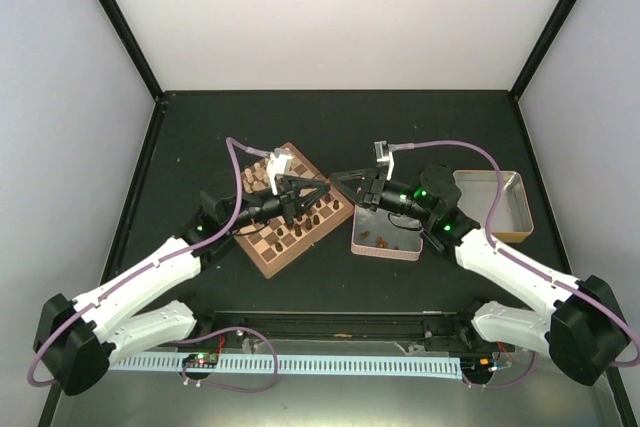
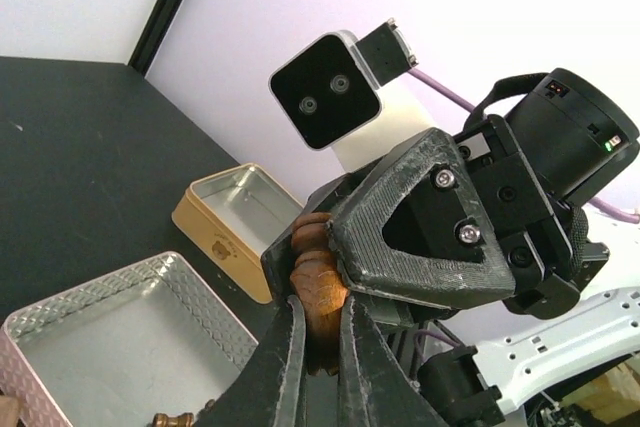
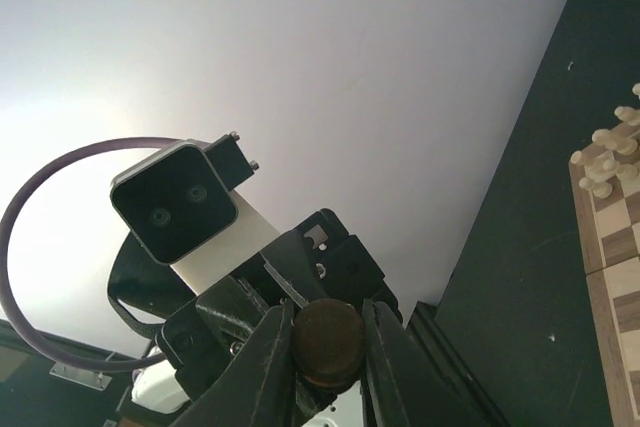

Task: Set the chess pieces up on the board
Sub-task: Place the chess piece on the chessboard.

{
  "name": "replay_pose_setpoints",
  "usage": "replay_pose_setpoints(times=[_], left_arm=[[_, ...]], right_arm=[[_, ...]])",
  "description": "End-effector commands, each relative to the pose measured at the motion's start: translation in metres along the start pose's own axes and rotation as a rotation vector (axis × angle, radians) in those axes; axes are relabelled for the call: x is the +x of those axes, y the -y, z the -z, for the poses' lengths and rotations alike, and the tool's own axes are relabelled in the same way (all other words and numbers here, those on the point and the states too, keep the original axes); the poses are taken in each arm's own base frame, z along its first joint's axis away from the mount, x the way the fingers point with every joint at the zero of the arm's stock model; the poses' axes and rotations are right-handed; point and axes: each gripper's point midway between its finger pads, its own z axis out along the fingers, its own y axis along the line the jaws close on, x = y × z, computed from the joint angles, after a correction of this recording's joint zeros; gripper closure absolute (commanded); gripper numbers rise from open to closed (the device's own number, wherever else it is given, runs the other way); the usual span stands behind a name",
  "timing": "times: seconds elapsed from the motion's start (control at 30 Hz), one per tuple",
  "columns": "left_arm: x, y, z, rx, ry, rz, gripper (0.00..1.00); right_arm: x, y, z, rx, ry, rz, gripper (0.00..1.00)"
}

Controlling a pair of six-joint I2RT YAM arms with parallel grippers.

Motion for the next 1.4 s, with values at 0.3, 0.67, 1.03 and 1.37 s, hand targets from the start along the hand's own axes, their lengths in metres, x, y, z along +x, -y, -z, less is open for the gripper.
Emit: replay_pose_setpoints(times=[0.3, 0.67, 1.03, 1.37], left_arm=[[0.040, -0.066, 0.057, -0.466, -0.258, 0.015, 0.99], [0.110, -0.117, 0.149, -0.862, -0.724, 0.260, 0.98], [0.095, -0.115, 0.116, -0.774, -0.795, 0.301, 0.98], [0.078, -0.119, 0.035, -0.729, -0.943, 0.158, 0.98]], right_arm=[[-0.010, 0.054, 0.025, 0.276, 0.118, 0.105, 0.35], [-0.015, 0.098, 0.046, 0.518, 0.130, 0.167, 0.33], [-0.019, 0.120, 0.060, 0.639, 0.152, 0.176, 0.33], [-0.034, 0.146, 0.120, 0.891, 0.335, 0.202, 0.33]])
